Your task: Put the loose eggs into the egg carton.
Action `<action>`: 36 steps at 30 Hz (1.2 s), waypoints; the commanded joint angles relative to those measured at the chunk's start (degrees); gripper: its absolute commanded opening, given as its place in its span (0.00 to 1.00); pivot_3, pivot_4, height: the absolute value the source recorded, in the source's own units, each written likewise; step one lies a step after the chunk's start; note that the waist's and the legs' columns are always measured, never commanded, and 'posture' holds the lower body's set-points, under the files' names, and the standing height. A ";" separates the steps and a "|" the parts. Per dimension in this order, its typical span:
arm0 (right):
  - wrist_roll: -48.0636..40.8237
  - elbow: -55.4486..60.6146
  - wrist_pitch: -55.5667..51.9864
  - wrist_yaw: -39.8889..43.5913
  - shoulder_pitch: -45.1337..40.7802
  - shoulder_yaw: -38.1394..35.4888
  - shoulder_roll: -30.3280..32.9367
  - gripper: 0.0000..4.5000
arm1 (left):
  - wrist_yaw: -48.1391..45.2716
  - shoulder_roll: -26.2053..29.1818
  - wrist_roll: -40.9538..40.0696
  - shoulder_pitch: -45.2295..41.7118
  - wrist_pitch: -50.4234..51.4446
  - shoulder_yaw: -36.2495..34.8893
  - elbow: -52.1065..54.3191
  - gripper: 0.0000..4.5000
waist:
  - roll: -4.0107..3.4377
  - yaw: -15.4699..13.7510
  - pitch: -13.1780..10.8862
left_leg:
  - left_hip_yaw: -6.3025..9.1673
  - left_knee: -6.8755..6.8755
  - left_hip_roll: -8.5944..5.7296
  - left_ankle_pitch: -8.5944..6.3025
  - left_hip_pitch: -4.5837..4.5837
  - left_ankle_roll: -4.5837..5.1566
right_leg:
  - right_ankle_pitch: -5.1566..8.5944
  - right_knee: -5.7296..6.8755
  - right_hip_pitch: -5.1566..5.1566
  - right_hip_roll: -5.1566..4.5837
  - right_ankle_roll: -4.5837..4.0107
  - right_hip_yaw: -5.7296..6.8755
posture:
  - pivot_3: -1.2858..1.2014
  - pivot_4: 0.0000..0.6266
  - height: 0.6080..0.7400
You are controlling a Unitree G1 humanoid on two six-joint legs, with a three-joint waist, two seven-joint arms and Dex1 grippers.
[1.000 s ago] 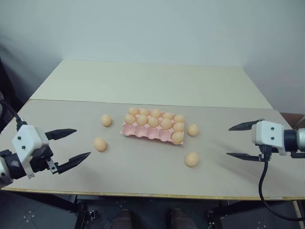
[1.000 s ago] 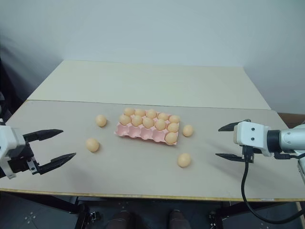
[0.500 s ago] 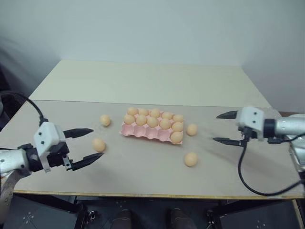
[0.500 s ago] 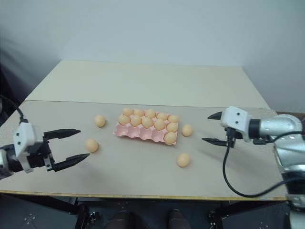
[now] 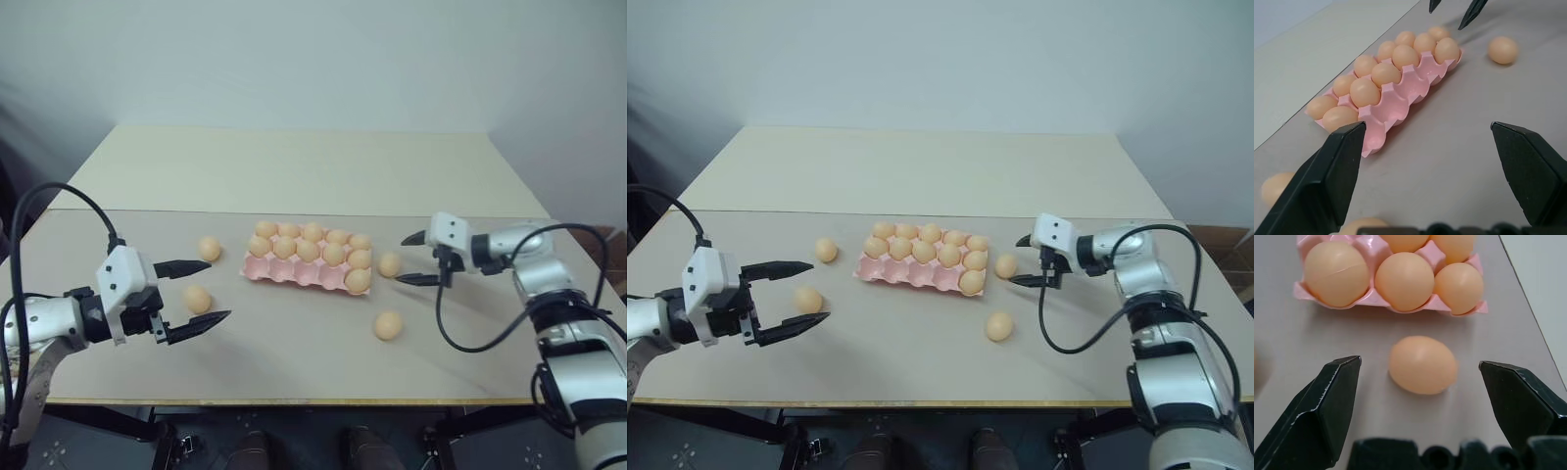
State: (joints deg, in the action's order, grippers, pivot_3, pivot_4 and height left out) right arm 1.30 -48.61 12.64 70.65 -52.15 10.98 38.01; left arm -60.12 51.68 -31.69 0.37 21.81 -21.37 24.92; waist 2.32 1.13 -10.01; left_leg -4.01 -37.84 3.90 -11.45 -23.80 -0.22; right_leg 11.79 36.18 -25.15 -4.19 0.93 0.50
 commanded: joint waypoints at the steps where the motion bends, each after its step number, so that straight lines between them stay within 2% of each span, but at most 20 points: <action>1: 1.55 -5.40 3.36 -1.05 -3.11 -0.11 -1.19 1.00 | 0.23 0.23 0.04 -0.10 -1.26 -1.02 0.58 0.99 | -0.01 -0.05 -0.01 | 0.00 0.00 0.00 0.00 -0.01 0.00 | -0.02 0.00 0.00 -0.01 -0.04 -0.01 | 0.52 0.24 1.00; 4: 2.61 -9.09 4.52 -1.31 -4.86 -0.08 -2.66 1.00 | 0.18 0.24 -0.01 0.27 -1.37 -1.37 0.53 0.99 | -0.02 -0.12 -0.01 | 0.00 0.00 -0.02 0.00 -0.02 0.00 | -0.20 -0.02 0.00 -0.02 -0.32 -0.01 | 0.52 0.24 1.00; 10: 4.59 -13.73 5.99 -1.40 -6.79 0.17 -4.30 1.00 | 0.65 0.25 0.47 1.61 -1.49 -1.87 0.98 0.99 | -0.03 -0.07 -0.02 | 0.00 0.00 -0.01 0.00 -0.02 0.00 | -0.21 -0.01 0.00 -0.01 -0.34 -0.01 | 0.52 0.24 1.00; 11: 4.94 -14.42 5.58 -1.65 -7.04 0.15 -4.52 0.92 | 0.83 0.22 0.56 1.93 -1.50 -1.94 1.16 1.00 | -0.03 -0.07 -0.02 | 0.00 0.00 -0.01 0.00 -0.01 0.00 | -0.21 -0.01 0.00 -0.01 -0.34 -0.01 | 0.52 0.24 1.00; 13: 5.56 -15.09 6.06 -1.65 -7.16 0.21 -4.52 0.82 | 1.28 0.17 0.81 2.41 -1.55 -2.04 1.52 1.00 | -0.04 -0.07 -0.02 | 0.00 0.00 -0.01 0.00 -0.01 0.00 | -0.22 -0.01 0.00 -0.01 -0.35 -0.01 | 0.52 0.24 1.00; 16: 6.25 -15.42 7.12 -3.26 -7.09 -0.05 -4.72 0.59 | 1.69 0.09 1.06 2.96 -1.74 -2.33 1.73 1.00 | -0.04 -0.07 -0.03 | 0.00 0.00 -0.01 0.00 -0.01 0.00 | -0.22 -0.01 0.00 -0.02 -0.36 -0.01 | 0.52 0.24 1.00; 18: 6.46 -15.52 7.57 -3.45 -7.10 -0.16 -4.68 0.53 | 1.71 0.15 1.07 3.19 -1.75 -2.45 1.72 1.00 | -0.04 -0.07 -0.03 | 0.00 0.01 -0.01 0.00 -0.01 0.00 | -0.23 -0.01 0.00 -0.02 -0.35 -0.01 | 0.52 0.24 1.00; 27: 7.21 -10.11 10.60 -5.28 -5.49 -1.21 0.47 0.53 | 1.30 0.55 1.45 2.72 -2.24 -2.38 0.52 1.00 | -0.09 -0.24 -0.06 | 0.00 0.01 -0.04 0.00 -0.02 0.00 | -0.22 -0.03 0.00 -0.05 -0.35 -0.01 | 0.52 0.24 1.00; 32: 1.10 5.04 5.41 -3.82 -2.20 -4.35 -0.12 0.53 | 0.71 0.75 1.45 2.03 -2.17 -1.96 -0.26 1.00 | -0.10 0.24 -0.06 | -0.01 0.03 0.05 0.00 0.02 0.00 | -0.19 0.01 -0.02 0.02 -0.29 -0.01 | 0.52 0.24 1.00; 36: -2.11 20.45 -1.13 -3.84 3.16 -2.94 -3.55 0.53 | 0.24 1.07 2.16 1.56 -2.52 -1.58 -1.39 1.00 | -0.10 0.25 -0.06 | 0.00 0.06 0.11 0.00 0.04 0.00 | -0.01 0.05 -0.02 0.11 -0.02 -0.02 | 0.52 0.24 1.00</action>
State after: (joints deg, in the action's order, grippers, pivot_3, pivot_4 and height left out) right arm 1.54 -34.63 13.95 66.90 -49.61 8.09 35.59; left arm -59.58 51.86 -29.54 2.64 20.80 -22.26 23.58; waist 2.21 1.38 -10.07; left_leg -4.01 -37.78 4.01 -11.46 -23.76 -0.22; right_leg 11.78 36.23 -25.17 -4.08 0.91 0.47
